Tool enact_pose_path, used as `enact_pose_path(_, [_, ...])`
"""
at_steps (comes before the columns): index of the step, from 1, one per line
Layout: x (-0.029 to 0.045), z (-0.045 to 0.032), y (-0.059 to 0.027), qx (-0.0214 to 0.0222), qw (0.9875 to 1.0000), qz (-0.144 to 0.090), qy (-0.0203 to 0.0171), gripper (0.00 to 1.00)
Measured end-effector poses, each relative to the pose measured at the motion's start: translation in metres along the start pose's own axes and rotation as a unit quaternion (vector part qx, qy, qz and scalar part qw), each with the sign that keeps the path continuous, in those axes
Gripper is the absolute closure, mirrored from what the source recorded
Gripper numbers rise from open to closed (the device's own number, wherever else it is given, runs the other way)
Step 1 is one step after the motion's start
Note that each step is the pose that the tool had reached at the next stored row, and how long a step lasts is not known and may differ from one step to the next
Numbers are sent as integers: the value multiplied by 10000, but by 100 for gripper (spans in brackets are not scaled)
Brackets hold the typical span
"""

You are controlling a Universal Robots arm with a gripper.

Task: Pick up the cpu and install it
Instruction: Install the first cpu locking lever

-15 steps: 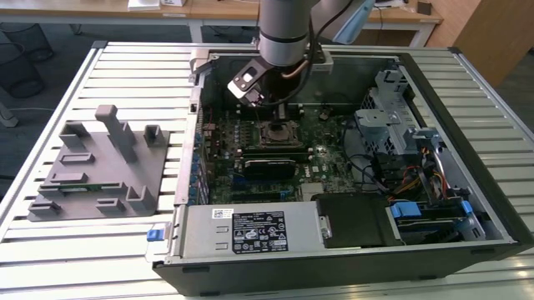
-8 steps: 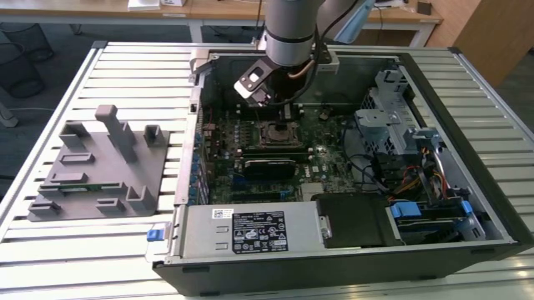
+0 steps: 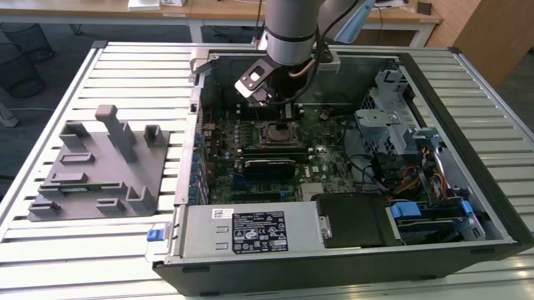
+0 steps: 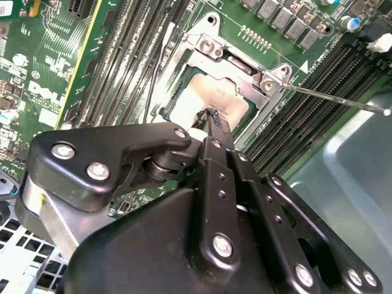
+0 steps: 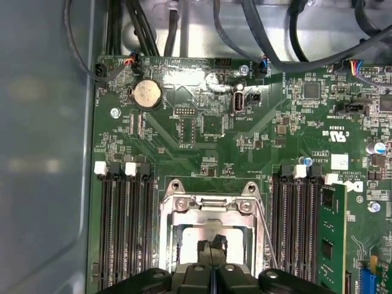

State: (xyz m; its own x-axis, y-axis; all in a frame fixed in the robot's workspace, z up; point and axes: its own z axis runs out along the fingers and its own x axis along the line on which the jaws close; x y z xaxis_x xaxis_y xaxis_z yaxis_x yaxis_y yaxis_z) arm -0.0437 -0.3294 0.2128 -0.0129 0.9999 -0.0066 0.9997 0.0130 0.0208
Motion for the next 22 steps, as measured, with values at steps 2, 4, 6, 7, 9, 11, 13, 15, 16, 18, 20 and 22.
enact_pose_path(2, [0, -33, 1, 0, 10000, 0, 0, 89])
enact_pose_path(4, [-1, -84, 2, 0, 10000, 0, 0, 89])
enact_pose_path(6, [-1, -134, 3, 0, 10000, 0, 0, 89])
enact_pose_path(7, [-1, -158, 3, -1, 10000, 0, 1, 89])
enact_pose_path(9, [-2, -214, 4, 0, 10000, 0, 0, 89])
enact_pose_path(11, [-2, -278, 6, 0, 10000, 0, 0, 89])
enact_pose_path(13, [-2, -349, 7, 0, 10000, 0, 0, 89])
enact_pose_path(15, [-3, -436, 9, -1, 10000, 0, -1, 89])
enact_pose_path(16, [-3, -481, 10, -2, 10000, 0, -1, 89])
enact_pose_path(18, [-4, -555, 11, -4, 10000, -1, -8, 89])
enact_pose_path(20, [-4, -608, 10, -8, 10000, -1, -13, 89])
enact_pose_path(22, [-4, -614, 9, -10, 10000, -92, -11, 89])
